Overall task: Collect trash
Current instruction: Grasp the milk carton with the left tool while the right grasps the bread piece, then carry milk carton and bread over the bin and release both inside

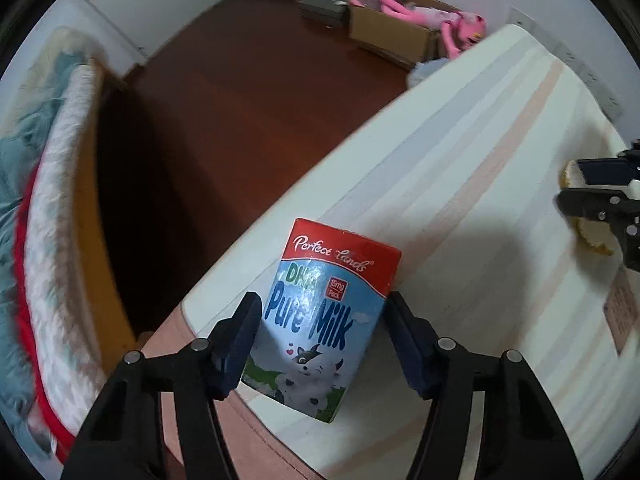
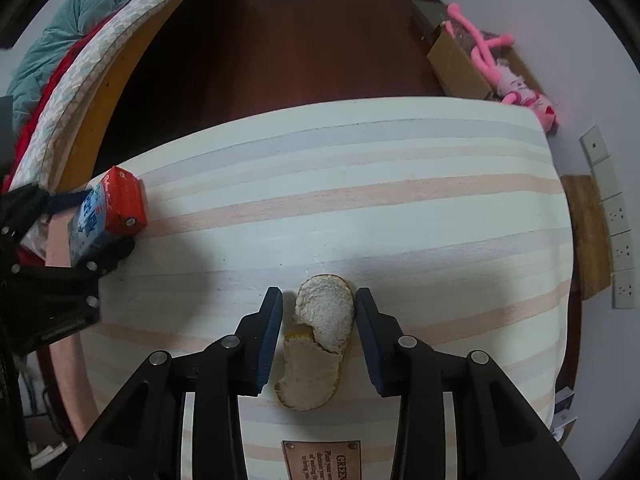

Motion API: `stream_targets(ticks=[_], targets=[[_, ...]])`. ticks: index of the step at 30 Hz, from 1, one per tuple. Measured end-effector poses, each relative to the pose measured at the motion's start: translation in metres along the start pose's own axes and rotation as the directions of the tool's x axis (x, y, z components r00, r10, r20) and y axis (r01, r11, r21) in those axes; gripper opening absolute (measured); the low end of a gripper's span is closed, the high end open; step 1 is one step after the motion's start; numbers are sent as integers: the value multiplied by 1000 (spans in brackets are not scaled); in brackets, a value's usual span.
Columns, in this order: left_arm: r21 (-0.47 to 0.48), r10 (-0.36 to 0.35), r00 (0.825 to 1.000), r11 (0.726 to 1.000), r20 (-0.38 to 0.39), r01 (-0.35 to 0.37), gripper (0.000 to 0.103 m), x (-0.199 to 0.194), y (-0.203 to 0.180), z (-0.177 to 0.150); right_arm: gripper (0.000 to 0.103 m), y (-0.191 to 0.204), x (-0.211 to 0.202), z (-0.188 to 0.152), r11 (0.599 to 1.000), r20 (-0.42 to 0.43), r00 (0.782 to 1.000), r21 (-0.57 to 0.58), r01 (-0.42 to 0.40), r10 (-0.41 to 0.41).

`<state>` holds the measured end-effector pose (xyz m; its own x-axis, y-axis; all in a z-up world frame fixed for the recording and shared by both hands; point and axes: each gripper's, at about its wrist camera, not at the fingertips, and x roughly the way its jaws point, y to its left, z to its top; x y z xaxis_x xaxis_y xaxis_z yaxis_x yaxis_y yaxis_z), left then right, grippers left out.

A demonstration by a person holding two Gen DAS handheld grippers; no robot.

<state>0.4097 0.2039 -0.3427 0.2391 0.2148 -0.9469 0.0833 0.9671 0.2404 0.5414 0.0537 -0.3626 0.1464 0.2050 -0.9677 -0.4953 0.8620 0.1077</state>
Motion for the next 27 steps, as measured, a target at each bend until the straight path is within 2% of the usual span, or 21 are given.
stream_targets(ticks=[2, 5, 6, 7, 9, 10, 13, 19, 27], targets=[[-19, 18, 1000, 1000, 9, -18, 58, -3, -4, -6, 32, 3, -1, -5, 999, 25, 999, -15, 34, -34], [-110, 88, 996, 990, 30, -85, 57, -16, -10, -22, 29, 6, -6, -13, 1000, 55, 998, -11, 27, -26], [-147, 149, 989, 979, 24, -144, 57, -21, -12, -28, 29, 5, -8, -16, 1000, 61, 998, -5, 12, -12], [-206, 221, 975, 954, -13, -219, 57, -28, -15, -37, 29, 4, -11, -19, 1000, 70, 998, -4, 2, -2], [-318, 193, 981, 931, 15, -179, 56, -46, -16, -54, 28, 6, -25, -32, 1000, 103, 995, -1, -13, 13], [-368, 203, 978, 913, 37, -176, 56, -60, -21, -67, 28, 8, -29, -38, 1000, 115, 993, 1, -24, 24], [-446, 219, 972, 880, 82, -161, 56, -93, -36, -100, 28, 17, -48, -62, 998, 152, 987, 0, -60, 60], [-560, 231, 962, 821, 147, -112, 55, -156, -47, -162, 28, 55, -95, -125, 995, 228, 969, -57, -81, 92], [-662, 276, 942, 745, 189, -85, 55, -221, -25, -243, 28, 123, -163, -208, 974, 258, 948, -176, -142, 185]])
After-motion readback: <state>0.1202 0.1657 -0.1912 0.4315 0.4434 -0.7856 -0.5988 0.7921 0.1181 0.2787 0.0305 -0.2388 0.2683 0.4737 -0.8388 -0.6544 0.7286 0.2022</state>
